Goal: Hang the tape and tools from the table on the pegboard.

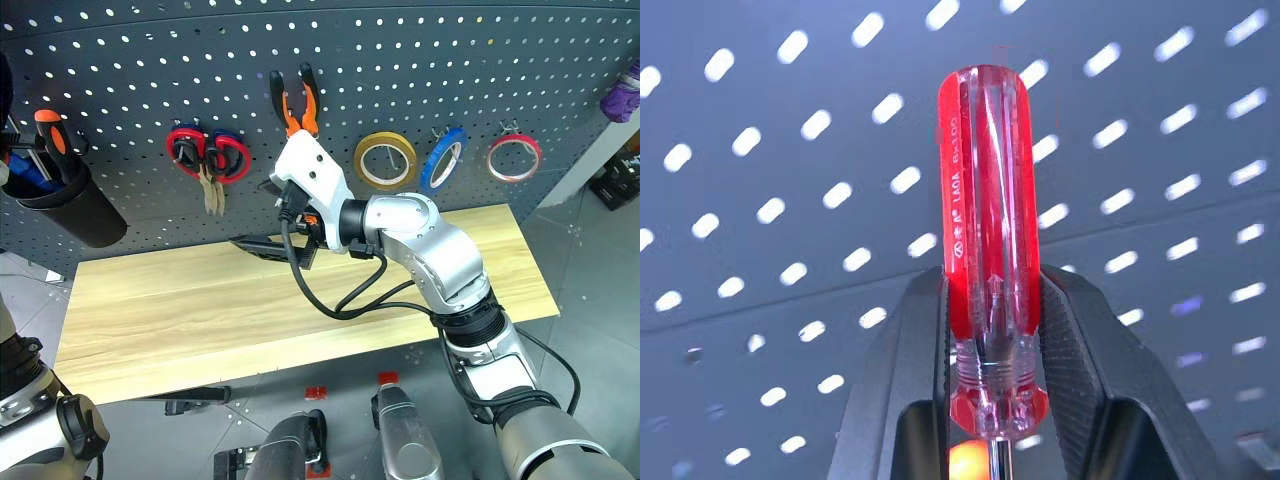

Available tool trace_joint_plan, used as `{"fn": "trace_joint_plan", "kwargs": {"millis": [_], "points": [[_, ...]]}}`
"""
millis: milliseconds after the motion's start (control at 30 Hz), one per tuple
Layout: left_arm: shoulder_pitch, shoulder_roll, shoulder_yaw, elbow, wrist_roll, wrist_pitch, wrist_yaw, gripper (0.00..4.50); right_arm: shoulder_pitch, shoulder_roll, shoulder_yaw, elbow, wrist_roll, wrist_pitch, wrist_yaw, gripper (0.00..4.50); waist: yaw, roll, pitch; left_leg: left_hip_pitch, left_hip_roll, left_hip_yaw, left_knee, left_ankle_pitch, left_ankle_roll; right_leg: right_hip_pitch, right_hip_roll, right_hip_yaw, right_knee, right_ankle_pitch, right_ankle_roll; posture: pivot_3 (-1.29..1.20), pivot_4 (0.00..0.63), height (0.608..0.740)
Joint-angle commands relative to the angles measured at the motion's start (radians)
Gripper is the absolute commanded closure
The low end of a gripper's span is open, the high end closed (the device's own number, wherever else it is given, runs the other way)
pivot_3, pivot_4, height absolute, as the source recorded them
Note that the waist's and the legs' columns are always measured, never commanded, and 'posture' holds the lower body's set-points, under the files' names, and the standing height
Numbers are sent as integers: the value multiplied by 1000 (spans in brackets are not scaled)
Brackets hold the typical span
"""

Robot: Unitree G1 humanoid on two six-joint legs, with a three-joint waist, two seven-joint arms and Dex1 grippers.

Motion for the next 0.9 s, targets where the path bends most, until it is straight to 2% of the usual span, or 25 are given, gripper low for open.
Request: {"fn": "trace_joint_plan", "kwargs": {"millis": [33, 300, 433, 667, 700, 900], "points": [[11, 25, 26, 43, 53, -128, 24, 3599, -33, 28, -8, -32, 17, 3, -18, 0, -1, 0, 0, -3, 0, -1, 0, 0, 0, -3, 0, -1, 0, 1, -2, -306, 233, 740], [81, -25, 3, 86, 96, -261, 65, 3599, -40, 45, -10, -41, 22, 12, -23, 0, -10, 0, -1, -5, 0, -1, 1, 0, 0, -4, -1, -3, 1, 2, -3, -314, 235, 740], [142, -77, 44, 25, 80, -282, 117, 2320, -39, 48, -12, -43, 31, 5, -19, 0, -21, 0, -1, -4, 0, 0, 1, 1, 0, -4, -1, -3, 1, 2, -3, -308, 235, 740], [171, -98, 54, -43, 79, -299, 167, 153, -26, 51, -23, -45, 36, -13, -13, 0, -25, -1, -3, -4, 0, 0, 1, 2, 0, -4, -1, -3, 2, 2, -3, -295, 228, 740], [171, -104, 52, -76, 61, -276, 172, 40, -16, 45, -28, -49, 34, -20, -13, 0, -25, -1, -4, -4, 0, 0, 1, 2, 0, -4, -1, -3, 3, 2, -3, -292, 224, 740], [248, -123, -11, -333, -20, -46, 177, 40, 110, -50, -75, -118, 22, -68, -6, 0, -21, -1, -23, -4, -1, 0, 1, 2, 0, -4, -2, -3, 2, 2, -3, -252, 199, 740]]}}
